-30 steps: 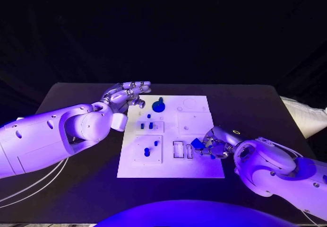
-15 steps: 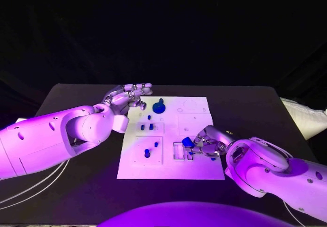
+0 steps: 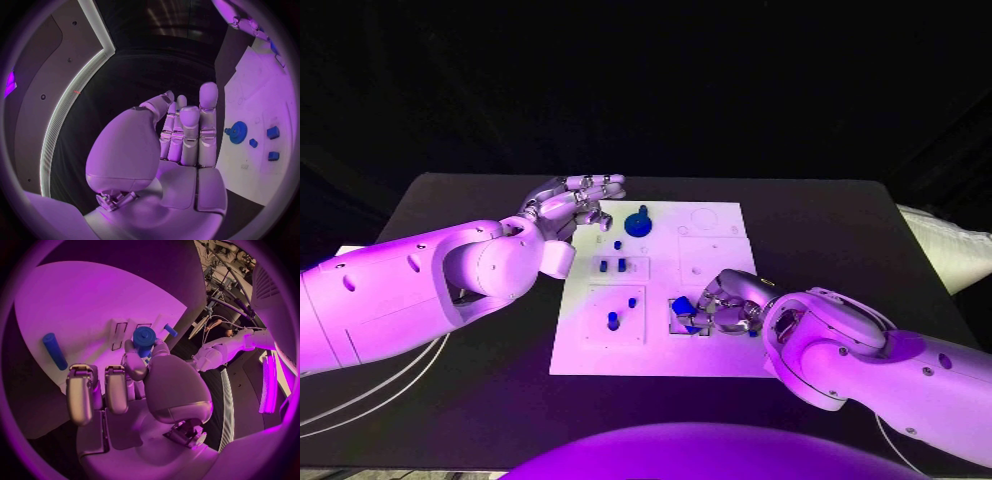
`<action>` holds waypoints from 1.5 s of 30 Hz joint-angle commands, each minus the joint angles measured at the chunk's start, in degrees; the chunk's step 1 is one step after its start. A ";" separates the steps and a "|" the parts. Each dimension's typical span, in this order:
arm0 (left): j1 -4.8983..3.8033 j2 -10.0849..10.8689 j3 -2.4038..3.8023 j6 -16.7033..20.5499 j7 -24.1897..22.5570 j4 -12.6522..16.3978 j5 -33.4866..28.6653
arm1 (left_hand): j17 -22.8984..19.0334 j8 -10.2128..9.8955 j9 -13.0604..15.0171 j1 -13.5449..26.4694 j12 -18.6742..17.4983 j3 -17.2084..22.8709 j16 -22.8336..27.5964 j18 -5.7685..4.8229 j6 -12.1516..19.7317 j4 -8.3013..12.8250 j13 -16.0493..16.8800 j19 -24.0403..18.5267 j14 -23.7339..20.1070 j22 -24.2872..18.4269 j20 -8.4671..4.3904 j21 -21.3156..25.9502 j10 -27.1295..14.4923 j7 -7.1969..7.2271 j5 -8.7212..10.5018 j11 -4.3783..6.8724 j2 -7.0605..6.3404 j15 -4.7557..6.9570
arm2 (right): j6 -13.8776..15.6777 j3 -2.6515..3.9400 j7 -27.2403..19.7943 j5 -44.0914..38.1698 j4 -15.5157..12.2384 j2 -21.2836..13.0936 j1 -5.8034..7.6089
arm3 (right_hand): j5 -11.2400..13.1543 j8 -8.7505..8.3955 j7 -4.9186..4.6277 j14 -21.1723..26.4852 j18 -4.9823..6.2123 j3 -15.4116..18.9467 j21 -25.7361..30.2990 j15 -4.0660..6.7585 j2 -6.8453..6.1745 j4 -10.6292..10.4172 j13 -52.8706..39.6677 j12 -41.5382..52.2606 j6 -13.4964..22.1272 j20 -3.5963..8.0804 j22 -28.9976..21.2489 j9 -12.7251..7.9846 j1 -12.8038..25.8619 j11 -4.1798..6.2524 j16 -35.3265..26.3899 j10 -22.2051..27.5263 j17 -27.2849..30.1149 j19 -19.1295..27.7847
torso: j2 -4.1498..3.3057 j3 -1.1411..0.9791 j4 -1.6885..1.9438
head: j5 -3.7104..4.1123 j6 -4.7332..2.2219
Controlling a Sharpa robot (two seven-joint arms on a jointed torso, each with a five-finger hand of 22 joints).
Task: Assemble the parts on the task board
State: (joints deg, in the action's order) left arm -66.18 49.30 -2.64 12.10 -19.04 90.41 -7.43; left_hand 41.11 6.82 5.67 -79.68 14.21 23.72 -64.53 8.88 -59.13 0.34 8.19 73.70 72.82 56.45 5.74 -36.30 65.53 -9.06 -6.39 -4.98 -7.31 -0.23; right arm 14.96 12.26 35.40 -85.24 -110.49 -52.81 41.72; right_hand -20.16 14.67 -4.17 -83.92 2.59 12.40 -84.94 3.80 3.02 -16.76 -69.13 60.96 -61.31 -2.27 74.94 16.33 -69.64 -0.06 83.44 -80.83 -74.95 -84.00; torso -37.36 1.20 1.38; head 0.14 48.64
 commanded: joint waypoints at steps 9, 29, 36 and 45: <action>0.00 -0.08 0.02 -1.11 -0.20 0.07 0.50 | -0.08 0.36 -0.05 0.06 0.35 -0.29 0.12 0.68 0.16 0.06 0.09 -0.22 -0.27 -0.07 0.19 0.18 -0.43 -0.23 -0.39 0.00 0.28 -0.05 | -0.69 -0.04 0.30 -0.93 1.10 0.61 0.01 | 12.52 -0.10 -0.49 -3.63 -0.43 4.38 0.90 0.02 -0.52 -0.03 3.56 -7.13 1.86 -0.02 6.57 1.39 5.73 -0.10 -0.57 2.36 -1.97 -1.67 | 0.04 0.00 0.00 | -0.07 0.09; 0.00 0.12 0.02 -1.13 0.00 0.11 0.66 | -0.21 0.39 -0.06 0.01 0.44 -0.29 0.15 0.70 0.13 0.10 0.11 -0.23 -0.33 -0.11 0.19 0.26 -0.47 -0.19 -0.41 0.03 0.34 -0.04 | 0.16 -0.09 -0.04 -2.66 0.94 0.81 0.00 | 8.42 1.25 -0.14 -3.65 -0.47 -2.35 0.84 0.26 -1.25 5.12 6.42 -12.70 1.57 0.06 6.87 3.51 -2.87 0.26 -0.88 3.12 -2.06 -1.75 | 0.01 0.00 0.06 | -0.26 0.21; 0.00 0.15 0.02 -1.11 -0.01 0.13 0.66 | -0.21 0.39 -0.06 0.01 0.44 -0.29 0.15 0.70 0.13 0.10 0.11 -0.23 -0.33 -0.11 0.19 0.26 -0.47 -0.19 -0.41 0.03 0.34 -0.04 | -0.35 -0.21 0.01 -4.74 1.72 1.56 -0.02 | 13.02 1.87 0.33 -3.72 -0.58 -4.16 0.58 0.58 -0.78 8.52 6.08 -12.29 0.38 0.35 7.27 4.00 -8.57 0.69 -0.79 2.61 -2.34 -1.94 | 0.01 -0.02 0.05 | -0.38 0.37; 0.00 0.23 0.02 -1.10 0.03 0.14 0.66 | -0.21 0.39 -0.06 0.01 0.44 -0.29 0.15 0.70 0.13 0.10 0.11 -0.23 -0.33 -0.11 0.19 0.26 -0.47 -0.19 -0.41 0.03 0.34 -0.04 | 4.07 -0.32 -0.23 -5.26 1.10 1.26 -0.18 | 13.33 1.94 0.23 -3.74 -0.61 -3.23 0.51 0.53 -1.11 7.38 5.77 -11.87 0.26 0.39 7.39 4.14 -6.57 0.59 -0.75 2.13 -2.46 -2.00 | 0.03 -0.11 -0.10 | -0.35 0.31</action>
State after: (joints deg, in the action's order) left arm -66.17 49.55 -2.65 11.99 -18.80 90.44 -6.98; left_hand 40.95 6.82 5.68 -79.68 14.44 23.72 -64.53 8.87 -59.13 0.34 8.21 73.70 72.82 56.39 5.74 -36.30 65.54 -9.06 -6.60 -4.97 -7.31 -0.23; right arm 16.14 11.97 35.39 -89.10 -109.01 -51.34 41.67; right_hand -6.73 16.39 -3.94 -84.13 2.60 8.97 -84.28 4.01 1.96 -9.05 -63.31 48.91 -60.74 -2.27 74.91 20.41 -77.07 0.65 82.77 -78.28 -74.92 -84.00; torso -37.34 1.17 1.37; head -0.25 49.02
